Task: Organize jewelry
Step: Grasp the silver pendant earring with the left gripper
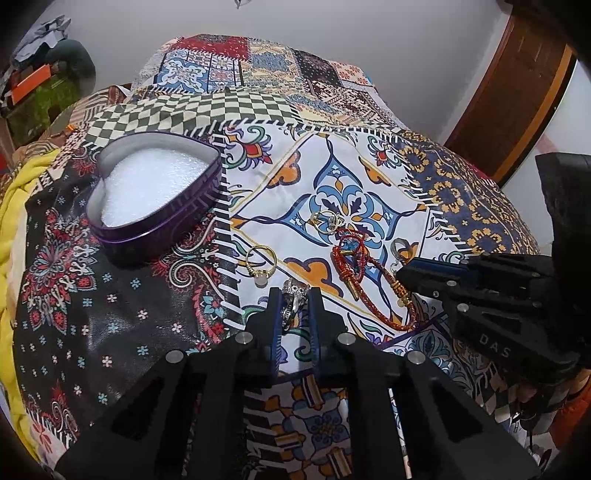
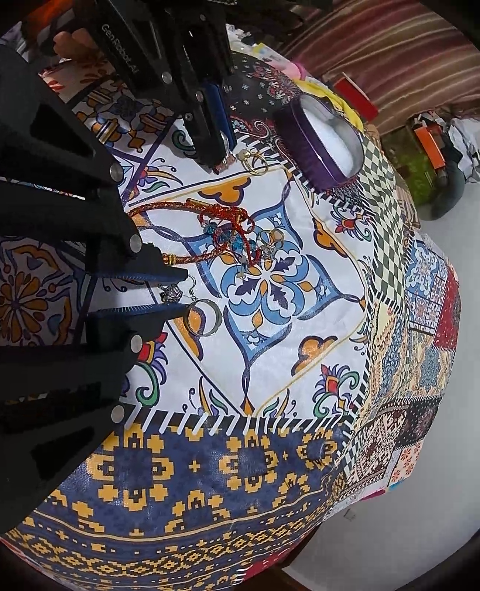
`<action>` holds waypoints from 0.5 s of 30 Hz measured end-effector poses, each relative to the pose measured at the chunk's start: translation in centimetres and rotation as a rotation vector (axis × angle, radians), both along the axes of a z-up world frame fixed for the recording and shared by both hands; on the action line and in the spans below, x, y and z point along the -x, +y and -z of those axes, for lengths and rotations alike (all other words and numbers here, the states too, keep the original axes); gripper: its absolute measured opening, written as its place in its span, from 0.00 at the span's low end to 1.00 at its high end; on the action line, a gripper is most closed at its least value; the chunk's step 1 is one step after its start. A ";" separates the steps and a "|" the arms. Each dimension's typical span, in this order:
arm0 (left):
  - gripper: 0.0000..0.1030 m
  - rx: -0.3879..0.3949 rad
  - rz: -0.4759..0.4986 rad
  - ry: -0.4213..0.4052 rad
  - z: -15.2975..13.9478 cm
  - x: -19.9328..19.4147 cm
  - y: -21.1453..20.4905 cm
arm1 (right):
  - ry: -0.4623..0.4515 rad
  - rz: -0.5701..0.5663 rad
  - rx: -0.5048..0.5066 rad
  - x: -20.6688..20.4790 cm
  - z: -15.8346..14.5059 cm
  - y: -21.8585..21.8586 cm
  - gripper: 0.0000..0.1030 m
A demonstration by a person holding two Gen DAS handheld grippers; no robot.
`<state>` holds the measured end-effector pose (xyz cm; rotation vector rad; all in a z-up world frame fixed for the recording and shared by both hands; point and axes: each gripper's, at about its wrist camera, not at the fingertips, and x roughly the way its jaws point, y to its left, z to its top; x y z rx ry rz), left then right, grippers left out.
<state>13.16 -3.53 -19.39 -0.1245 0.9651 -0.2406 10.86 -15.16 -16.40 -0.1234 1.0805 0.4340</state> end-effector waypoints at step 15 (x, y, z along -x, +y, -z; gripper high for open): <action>0.12 -0.022 -0.061 -0.092 -4.2 2.5 1.7 | -0.054 0.052 -0.055 0.7 -3.7 -1.2 0.09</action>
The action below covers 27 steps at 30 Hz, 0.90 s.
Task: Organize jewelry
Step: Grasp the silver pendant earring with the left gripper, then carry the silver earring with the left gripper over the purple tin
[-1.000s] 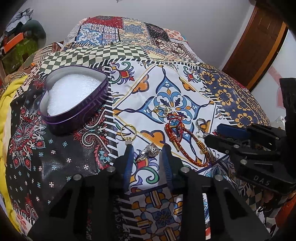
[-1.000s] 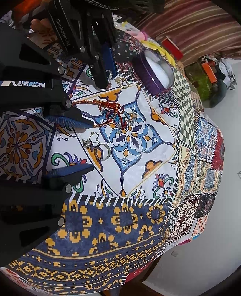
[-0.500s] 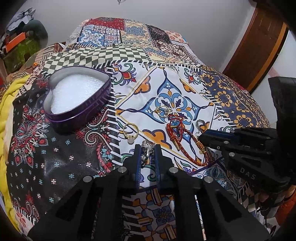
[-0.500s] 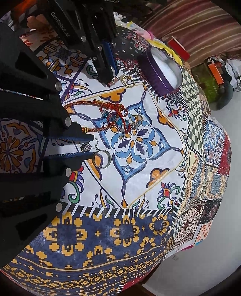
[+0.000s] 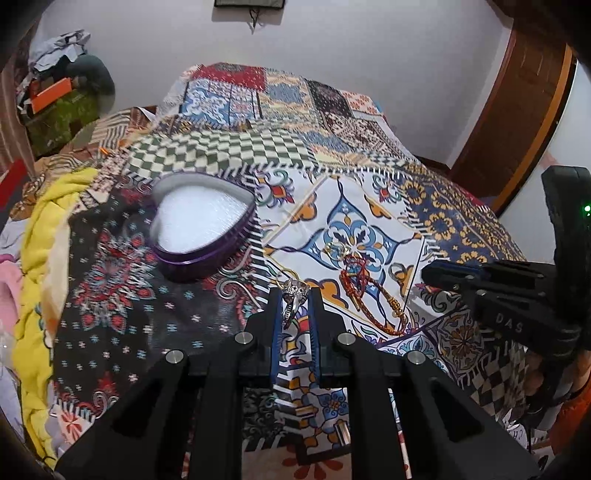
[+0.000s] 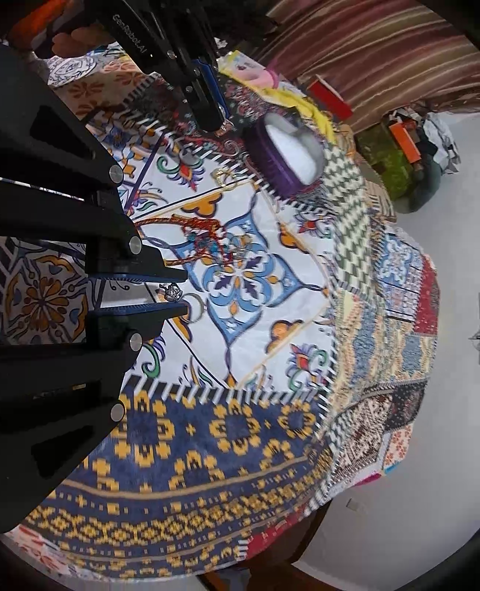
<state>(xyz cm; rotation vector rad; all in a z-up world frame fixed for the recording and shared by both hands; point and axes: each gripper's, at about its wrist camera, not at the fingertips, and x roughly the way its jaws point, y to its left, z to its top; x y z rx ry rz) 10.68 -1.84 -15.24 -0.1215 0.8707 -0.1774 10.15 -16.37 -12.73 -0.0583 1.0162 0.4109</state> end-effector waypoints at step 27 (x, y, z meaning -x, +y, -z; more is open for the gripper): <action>0.12 -0.021 -0.094 -0.182 -7.4 -0.9 5.3 | -0.292 -0.122 -0.084 -1.3 -11.1 6.0 0.09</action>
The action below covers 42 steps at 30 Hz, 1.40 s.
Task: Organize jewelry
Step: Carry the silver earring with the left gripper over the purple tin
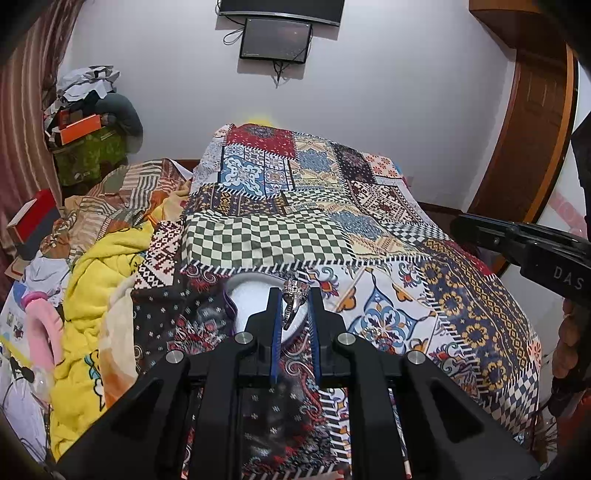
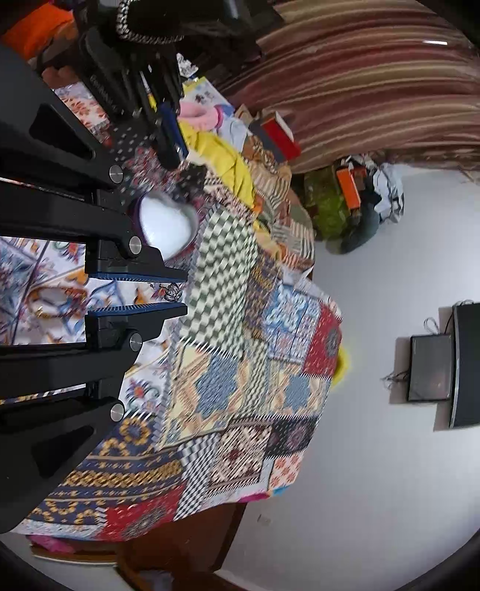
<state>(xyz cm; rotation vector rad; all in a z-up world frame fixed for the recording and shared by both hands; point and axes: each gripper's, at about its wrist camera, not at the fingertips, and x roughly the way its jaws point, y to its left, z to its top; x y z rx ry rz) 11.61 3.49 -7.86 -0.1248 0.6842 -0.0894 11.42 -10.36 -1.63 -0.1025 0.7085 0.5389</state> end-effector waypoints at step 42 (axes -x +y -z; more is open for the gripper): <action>0.12 0.022 0.008 0.230 8.0 -6.9 2.9 | 0.296 -0.201 0.068 -7.1 10.7 9.1 0.09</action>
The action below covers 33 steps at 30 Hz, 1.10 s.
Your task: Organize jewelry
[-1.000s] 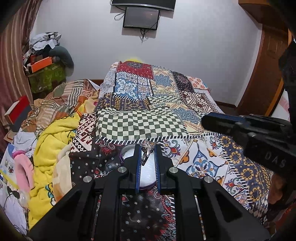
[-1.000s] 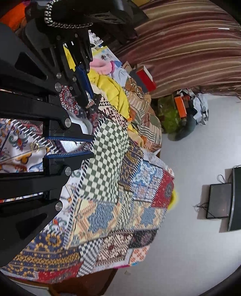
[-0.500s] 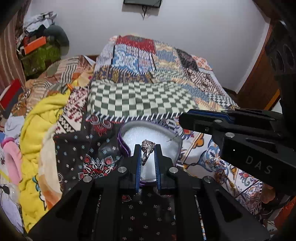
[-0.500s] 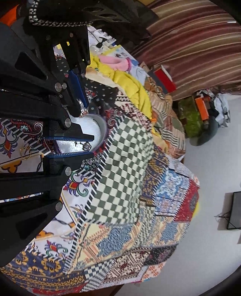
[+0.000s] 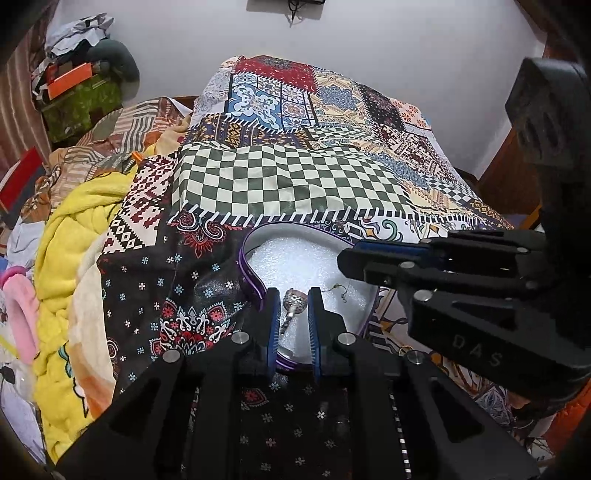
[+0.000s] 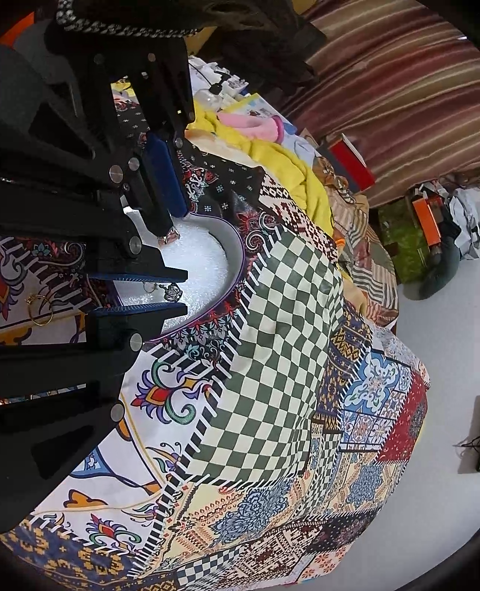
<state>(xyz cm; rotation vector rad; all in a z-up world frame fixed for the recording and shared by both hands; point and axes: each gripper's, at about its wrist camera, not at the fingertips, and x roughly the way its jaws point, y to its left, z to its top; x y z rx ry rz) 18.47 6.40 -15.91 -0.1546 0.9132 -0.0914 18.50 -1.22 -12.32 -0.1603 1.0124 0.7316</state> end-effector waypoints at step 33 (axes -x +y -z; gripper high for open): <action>0.41 -0.074 0.022 -0.171 -7.5 5.1 -3.3 | -0.240 0.198 -0.080 4.0 -9.4 -9.8 0.44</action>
